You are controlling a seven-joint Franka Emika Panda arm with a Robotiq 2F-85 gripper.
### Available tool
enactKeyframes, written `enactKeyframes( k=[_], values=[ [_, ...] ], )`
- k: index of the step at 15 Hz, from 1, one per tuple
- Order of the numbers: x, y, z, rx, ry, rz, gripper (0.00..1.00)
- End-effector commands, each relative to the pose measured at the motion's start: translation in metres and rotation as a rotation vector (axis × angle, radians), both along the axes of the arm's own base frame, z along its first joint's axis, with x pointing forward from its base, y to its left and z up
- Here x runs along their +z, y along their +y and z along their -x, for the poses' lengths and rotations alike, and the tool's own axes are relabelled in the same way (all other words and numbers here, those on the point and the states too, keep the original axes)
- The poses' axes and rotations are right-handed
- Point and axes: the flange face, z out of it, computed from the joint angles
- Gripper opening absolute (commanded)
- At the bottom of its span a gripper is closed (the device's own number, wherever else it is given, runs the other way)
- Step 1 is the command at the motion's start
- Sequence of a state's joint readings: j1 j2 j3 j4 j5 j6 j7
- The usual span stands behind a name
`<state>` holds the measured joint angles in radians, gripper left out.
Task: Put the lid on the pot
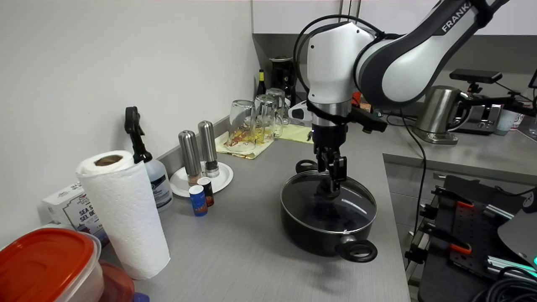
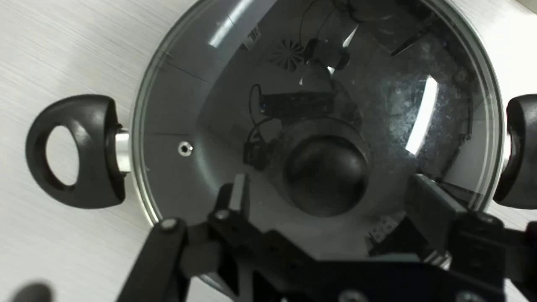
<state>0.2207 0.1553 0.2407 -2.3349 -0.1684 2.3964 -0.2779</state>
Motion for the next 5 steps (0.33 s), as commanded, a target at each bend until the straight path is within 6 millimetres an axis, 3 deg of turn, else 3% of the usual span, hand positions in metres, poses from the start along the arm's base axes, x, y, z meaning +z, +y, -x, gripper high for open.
enactKeyframes(
  k=[1,2,3,5],
  values=[
    [0.02,-0.004,0.007,0.012,-0.025,-0.025,1.0],
    [0.024,-0.005,0.008,0.004,-0.037,-0.024,1.0],
    [0.013,-0.001,0.001,-0.002,-0.021,-0.006,1.0],
    [0.019,-0.002,0.002,-0.003,-0.033,-0.007,1.0]
  ],
)
